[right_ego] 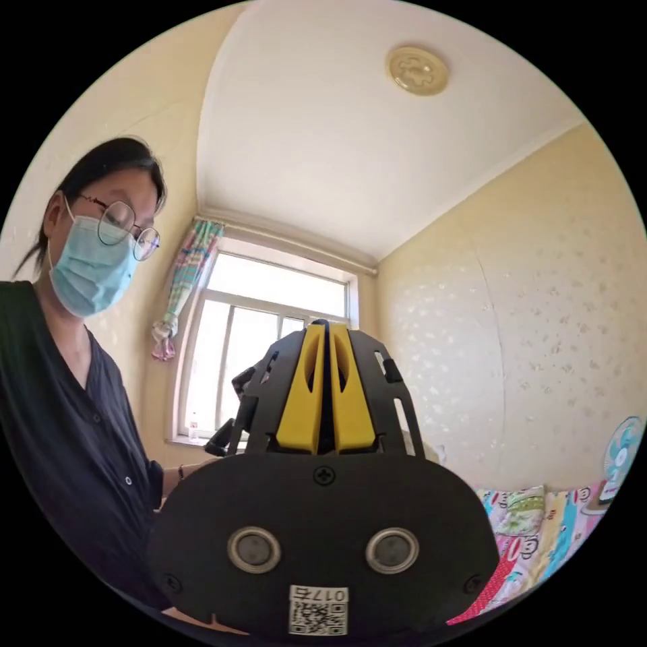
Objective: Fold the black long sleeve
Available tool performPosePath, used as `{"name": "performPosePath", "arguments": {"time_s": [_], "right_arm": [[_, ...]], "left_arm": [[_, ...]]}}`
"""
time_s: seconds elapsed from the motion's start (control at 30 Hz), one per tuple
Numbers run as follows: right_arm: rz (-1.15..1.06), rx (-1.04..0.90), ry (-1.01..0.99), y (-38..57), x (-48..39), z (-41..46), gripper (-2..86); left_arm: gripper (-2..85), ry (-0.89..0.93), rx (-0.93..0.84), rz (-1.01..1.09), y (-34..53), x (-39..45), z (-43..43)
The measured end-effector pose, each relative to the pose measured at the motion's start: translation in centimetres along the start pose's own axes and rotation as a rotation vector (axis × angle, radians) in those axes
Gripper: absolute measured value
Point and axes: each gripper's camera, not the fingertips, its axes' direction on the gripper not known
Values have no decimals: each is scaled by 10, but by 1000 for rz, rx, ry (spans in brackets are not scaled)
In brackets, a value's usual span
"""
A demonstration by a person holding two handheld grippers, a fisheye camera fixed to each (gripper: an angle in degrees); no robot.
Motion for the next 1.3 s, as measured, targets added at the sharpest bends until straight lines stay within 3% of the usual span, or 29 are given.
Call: {"name": "performPosePath", "arguments": {"time_s": [0.1, 0.2, 0.43, 0.63, 0.7, 0.8, 0.87, 0.97, 1.07, 1.17, 1.3], "right_arm": [[-113, 17, 118, -27, -22, 28, 11], [-206, 9, 213, -58, -35, 51, 11], [-277, 25, 354, -120, -47, 63, 11], [-237, 23, 480, -128, -30, 66, 13], [-252, -21, 538, -125, -22, 68, 13], [-261, -107, 667, -115, 1, 66, 12], [-211, -220, 759, -107, 39, 62, 12], [-95, -506, 651, -82, 117, 71, 10], [80, -694, 561, -42, 177, 68, 7], [92, -652, 380, -25, 171, 37, 6], [38, -536, 235, -25, 138, -30, 6]], "left_arm": [[128, 120, -117, 161, -7, 29, 66], [139, 112, -181, 286, -24, 61, 117], [152, -114, 32, 417, -61, 88, 130], [150, 60, -59, 522, -57, 104, 161], [51, -60, 55, 514, -42, 105, 145], [24, -202, 212, 447, -41, 81, 99], [19, -168, 296, 369, -54, 54, 60], [13, -141, 395, 194, -83, -6, 5], [9, -122, 263, 21, -117, -88, -11], [6, 21, 239, -61, -113, -130, -37], [5, -49, 261, 150, -69, -110, -81]]}}
